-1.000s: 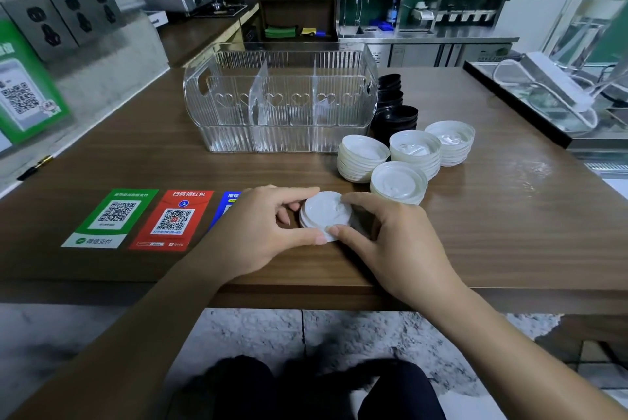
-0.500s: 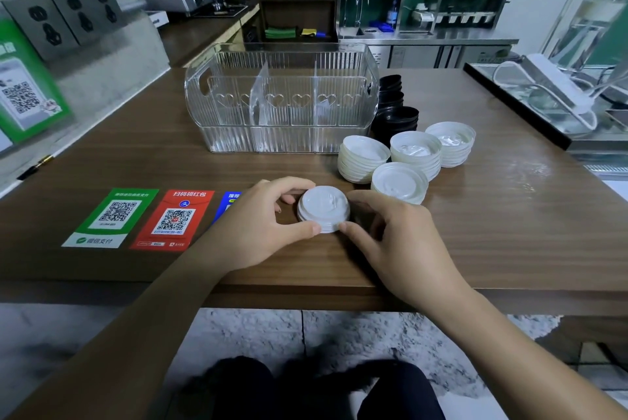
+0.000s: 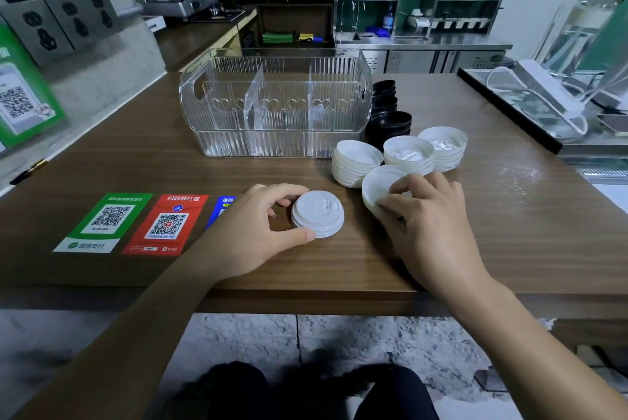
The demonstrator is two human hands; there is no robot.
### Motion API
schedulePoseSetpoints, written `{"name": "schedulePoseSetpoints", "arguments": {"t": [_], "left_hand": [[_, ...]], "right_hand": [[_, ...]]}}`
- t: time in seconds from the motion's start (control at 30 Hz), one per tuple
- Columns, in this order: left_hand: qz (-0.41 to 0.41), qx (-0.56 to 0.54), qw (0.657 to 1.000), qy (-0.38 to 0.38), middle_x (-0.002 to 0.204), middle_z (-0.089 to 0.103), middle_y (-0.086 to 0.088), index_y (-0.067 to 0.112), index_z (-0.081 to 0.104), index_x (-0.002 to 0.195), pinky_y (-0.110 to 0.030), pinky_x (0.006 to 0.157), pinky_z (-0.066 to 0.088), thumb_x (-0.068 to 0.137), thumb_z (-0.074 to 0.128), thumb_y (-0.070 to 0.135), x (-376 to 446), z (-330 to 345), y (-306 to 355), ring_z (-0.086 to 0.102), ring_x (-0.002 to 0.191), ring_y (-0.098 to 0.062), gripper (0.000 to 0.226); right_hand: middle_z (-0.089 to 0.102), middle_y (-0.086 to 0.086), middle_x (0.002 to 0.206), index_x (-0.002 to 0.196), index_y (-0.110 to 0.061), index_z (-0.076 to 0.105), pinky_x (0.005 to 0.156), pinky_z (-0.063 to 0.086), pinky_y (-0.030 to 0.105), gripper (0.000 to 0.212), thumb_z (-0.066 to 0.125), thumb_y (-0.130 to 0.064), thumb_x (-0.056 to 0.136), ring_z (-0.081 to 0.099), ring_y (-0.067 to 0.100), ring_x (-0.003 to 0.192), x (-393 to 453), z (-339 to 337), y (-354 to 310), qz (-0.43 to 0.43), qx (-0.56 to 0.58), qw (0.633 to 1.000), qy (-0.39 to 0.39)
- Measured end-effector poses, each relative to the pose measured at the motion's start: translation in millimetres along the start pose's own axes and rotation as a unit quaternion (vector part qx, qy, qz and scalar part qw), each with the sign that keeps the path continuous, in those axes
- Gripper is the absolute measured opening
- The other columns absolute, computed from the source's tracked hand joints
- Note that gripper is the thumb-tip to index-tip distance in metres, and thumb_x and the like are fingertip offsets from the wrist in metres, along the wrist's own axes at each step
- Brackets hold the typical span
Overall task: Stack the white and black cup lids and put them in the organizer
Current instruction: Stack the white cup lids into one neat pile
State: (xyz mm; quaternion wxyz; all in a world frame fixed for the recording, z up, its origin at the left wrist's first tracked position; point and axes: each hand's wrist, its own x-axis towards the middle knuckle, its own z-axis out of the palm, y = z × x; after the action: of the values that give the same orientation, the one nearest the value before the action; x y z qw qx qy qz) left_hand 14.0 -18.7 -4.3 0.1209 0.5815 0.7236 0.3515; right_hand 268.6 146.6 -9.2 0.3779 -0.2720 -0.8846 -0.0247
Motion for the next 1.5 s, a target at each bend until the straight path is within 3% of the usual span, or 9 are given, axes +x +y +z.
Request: {"name": "schedulePoseSetpoints", "arguments": {"t": [0.3,0.5,0.7,0.9,1.0,1.07,1.23,1.37,1.5], "left_hand": [[0.007,-0.013,1.000,0.001,0.133,0.075,0.024,0.047,0.073,0.139,-0.019,0.099,0.047,0.087,0.098,0.045,1,-1,-1,0.063,0.130,0.000,0.058],[0.010,0.002,1.000,0.009,0.131,0.075,0.029,0.046,0.073,0.138,-0.013,0.095,0.045,0.088,0.097,0.045,2,0,-1,0.063,0.129,0.002,0.056],[0.009,-0.001,1.000,0.010,0.132,0.075,0.029,0.046,0.072,0.139,-0.016,0.098,0.047,0.088,0.096,0.047,1,-1,-1,0.064,0.130,0.002,0.056],[0.005,-0.006,1.000,0.021,0.137,0.073,0.027,0.044,0.070,0.145,-0.015,0.099,0.048,0.085,0.099,0.049,0,-1,1,0.061,0.132,0.002,0.067],[0.011,0.002,0.998,0.062,0.137,0.063,0.044,0.044,0.068,0.147,-0.005,0.098,0.042,0.084,0.097,0.051,-3,-2,7,0.056,0.132,0.009,0.070],[0.029,0.007,0.996,0.086,0.137,0.055,0.054,0.045,0.067,0.150,-0.004,0.106,0.038,0.085,0.095,0.051,-4,-3,13,0.053,0.135,0.010,0.071],[0.088,-0.019,0.992,0.086,0.158,0.060,0.028,0.040,0.052,0.168,-0.025,0.128,0.037,0.085,0.100,0.038,-1,-6,25,0.051,0.154,-0.001,0.096],[0.116,-0.078,0.988,0.061,0.165,0.058,0.020,0.035,0.043,0.175,-0.036,0.127,0.047,0.082,0.106,0.027,6,-3,28,0.057,0.154,-0.011,0.113],[0.131,-0.101,0.983,0.080,0.152,0.066,0.015,0.028,0.059,0.165,-0.054,0.118,0.056,0.084,0.104,0.020,9,0,17,0.065,0.143,-0.023,0.093]], "right_hand": [[0.068,-0.003,0.097,0.091,-0.019,0.079,0.079,0.043,0.048,0.010,0.087,-0.025,0.092,0.056,0.029,0.091,3,0,3,0.051,0.045,0.998,-0.015],[0.067,-0.008,0.091,0.087,-0.021,0.078,0.082,0.042,0.038,0.016,0.093,-0.026,0.086,0.053,0.017,0.090,4,-3,3,0.094,0.103,0.990,-0.013],[0.070,-0.009,0.091,0.089,-0.024,0.081,0.082,0.052,0.040,0.008,0.089,-0.024,0.091,0.062,0.018,0.089,2,-8,2,0.106,0.147,0.983,-0.029],[0.071,-0.010,0.097,0.095,-0.020,0.083,0.081,0.048,0.021,0.005,0.084,-0.015,0.097,0.062,0.006,0.088,4,-14,-2,0.109,0.200,0.974,0.013],[0.069,-0.009,0.091,0.095,-0.018,0.079,0.072,0.044,0.018,0.007,0.080,-0.017,0.102,0.058,0.009,0.075,5,-20,-7,0.106,0.242,0.964,0.039],[0.067,-0.007,0.082,0.097,-0.022,0.078,0.066,0.043,0.022,0.007,0.078,-0.020,0.104,0.052,0.013,0.066,5,-24,-13,0.127,0.296,0.946,0.036],[0.065,-0.008,0.075,0.089,-0.015,0.073,0.069,0.045,0.025,0.021,0.068,-0.016,0.110,0.054,0.009,0.072,14,-24,-32,0.185,0.470,0.863,0.014],[0.054,0.012,0.072,0.086,-0.008,0.066,0.066,0.034,0.035,0.031,0.059,-0.017,0.114,0.040,0.025,0.070,26,-13,-51,0.233,0.593,0.770,-0.047],[0.049,0.012,0.073,0.093,0.003,0.063,0.063,0.034,0.028,0.030,0.054,-0.016,0.115,0.041,0.017,0.067,26,-1,-57,0.256,0.655,0.704,-0.097]]}}
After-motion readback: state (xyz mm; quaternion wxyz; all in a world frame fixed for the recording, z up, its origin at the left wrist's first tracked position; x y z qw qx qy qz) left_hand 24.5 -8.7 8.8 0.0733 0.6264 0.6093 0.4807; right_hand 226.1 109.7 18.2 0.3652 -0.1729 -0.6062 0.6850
